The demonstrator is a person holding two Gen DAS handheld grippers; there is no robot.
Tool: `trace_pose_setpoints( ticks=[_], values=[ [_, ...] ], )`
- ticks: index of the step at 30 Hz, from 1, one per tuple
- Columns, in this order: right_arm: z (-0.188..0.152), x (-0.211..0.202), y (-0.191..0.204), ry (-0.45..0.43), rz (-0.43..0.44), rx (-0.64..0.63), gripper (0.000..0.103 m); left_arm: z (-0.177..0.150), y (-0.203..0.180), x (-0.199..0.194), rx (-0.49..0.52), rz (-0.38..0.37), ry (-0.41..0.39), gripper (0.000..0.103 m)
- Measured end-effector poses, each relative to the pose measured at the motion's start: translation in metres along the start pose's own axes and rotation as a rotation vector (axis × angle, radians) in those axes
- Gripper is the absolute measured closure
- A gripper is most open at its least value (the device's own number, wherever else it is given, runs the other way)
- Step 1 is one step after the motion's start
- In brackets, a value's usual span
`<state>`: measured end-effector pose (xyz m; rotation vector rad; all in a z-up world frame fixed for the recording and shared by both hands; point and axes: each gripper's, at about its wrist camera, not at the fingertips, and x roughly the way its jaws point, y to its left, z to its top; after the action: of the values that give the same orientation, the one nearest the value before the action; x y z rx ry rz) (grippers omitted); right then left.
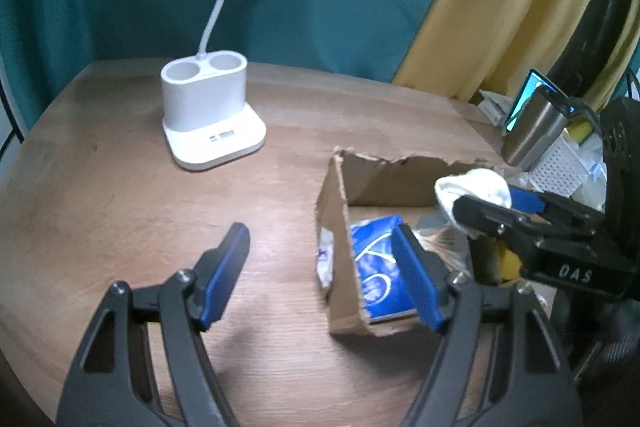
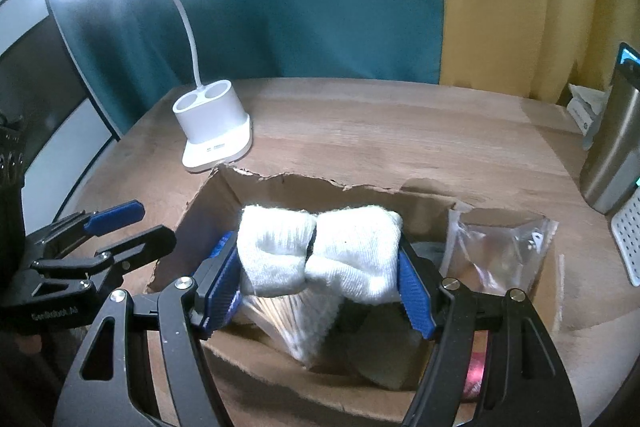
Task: Organize objects
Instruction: 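Release the tissue pack from the left tool and socks from the right into the box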
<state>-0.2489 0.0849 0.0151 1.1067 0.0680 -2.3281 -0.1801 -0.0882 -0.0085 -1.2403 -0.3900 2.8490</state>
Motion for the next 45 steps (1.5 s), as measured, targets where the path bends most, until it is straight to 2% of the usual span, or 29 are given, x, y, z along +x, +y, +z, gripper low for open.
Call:
trace_pose_setpoints(
  ticks=[14,26,36,41,45],
  values=[
    [0.007,0.042,-0.004,0.097,-0.046,0.033,0.029,0.0,0.013,0.019,-0.017,-0.009,0.028,0.028],
    [0.007,0.063,0.004,0.17,-0.113,-0.008,0.027,-0.003,0.013,0.029,-0.015,-0.022,0.054,0.028],
    [0.004,0.056,0.005,0.134,-0.112,0.001,0.025,-0.006,0.013,0.013,-0.016,-0.005,0.024,0.028],
    [0.002,0.044,0.008,0.112,-0.102,0.0,0.018,-0.008,0.011,0.002,-0.015,0.0,0.005,0.028],
    [-0.001,0.029,0.009,0.087,-0.098,-0.001,0.018,-0.009,0.008,-0.008,-0.013,0.004,-0.013,0.028]
  ],
)
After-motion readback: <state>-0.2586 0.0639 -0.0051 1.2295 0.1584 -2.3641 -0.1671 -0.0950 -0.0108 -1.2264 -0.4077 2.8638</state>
